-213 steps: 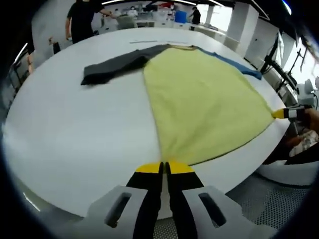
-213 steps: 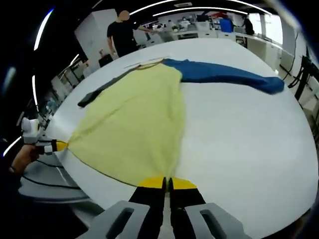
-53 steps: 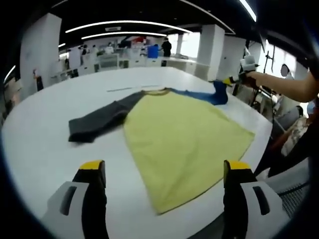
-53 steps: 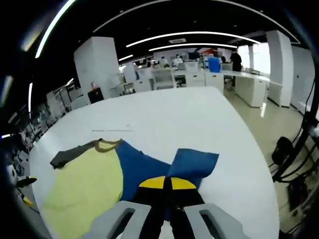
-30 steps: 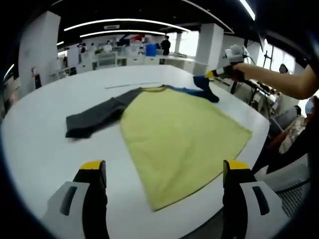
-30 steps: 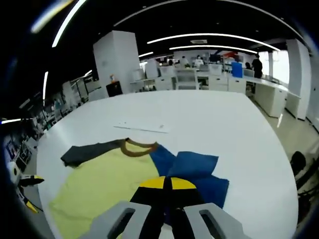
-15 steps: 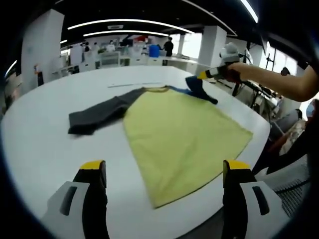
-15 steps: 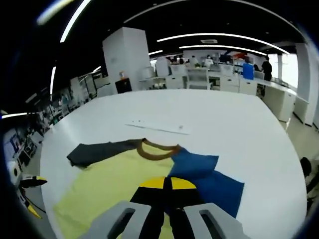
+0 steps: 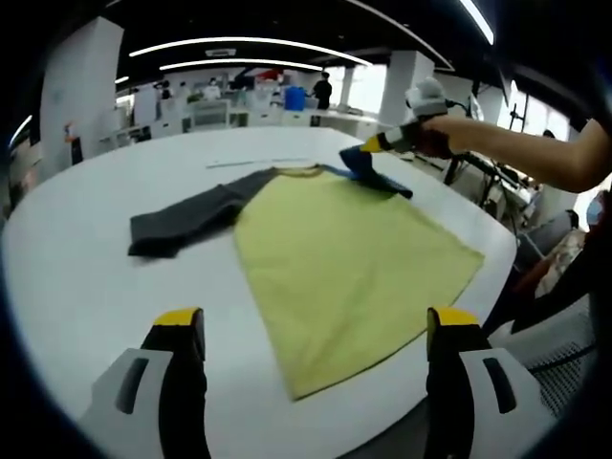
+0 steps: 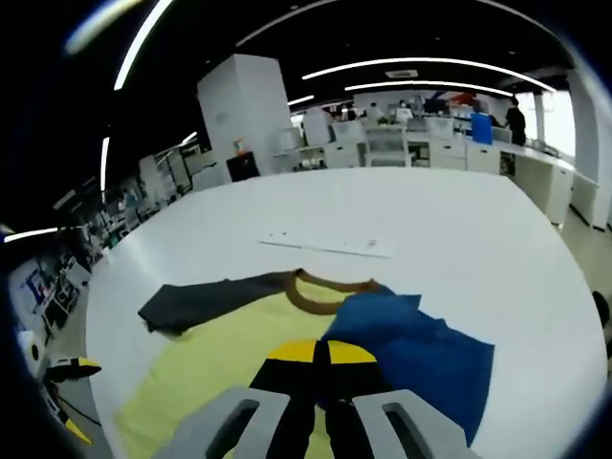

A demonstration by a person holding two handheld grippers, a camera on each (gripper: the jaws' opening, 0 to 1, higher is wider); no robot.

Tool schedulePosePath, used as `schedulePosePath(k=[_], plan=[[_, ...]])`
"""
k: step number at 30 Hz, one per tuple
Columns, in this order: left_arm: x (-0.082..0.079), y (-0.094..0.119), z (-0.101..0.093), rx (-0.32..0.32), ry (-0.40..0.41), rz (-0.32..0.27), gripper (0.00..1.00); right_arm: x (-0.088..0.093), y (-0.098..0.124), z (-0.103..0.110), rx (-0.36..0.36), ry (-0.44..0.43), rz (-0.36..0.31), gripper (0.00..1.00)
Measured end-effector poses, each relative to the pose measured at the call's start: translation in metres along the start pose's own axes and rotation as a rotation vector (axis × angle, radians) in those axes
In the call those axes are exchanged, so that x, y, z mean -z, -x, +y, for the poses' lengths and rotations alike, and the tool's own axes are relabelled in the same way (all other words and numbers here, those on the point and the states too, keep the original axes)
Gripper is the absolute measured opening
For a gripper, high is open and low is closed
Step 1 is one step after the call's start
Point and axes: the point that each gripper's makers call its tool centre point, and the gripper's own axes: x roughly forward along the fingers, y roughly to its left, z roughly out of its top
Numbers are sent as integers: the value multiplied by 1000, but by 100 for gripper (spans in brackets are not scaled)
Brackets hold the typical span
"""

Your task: Fold the garment on the visible template until the final outline fits inside the template.

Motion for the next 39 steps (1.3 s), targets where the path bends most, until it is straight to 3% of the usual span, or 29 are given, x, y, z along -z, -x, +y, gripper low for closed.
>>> schedulePosePath(k=[11, 39], plan=[[0, -2, -2, 9, -1, -3, 93, 2, -13, 26, -35, 9, 17, 0], [6, -3, 2, -6, -2, 8, 93, -13, -40, 83, -146, 75, 7, 0]])
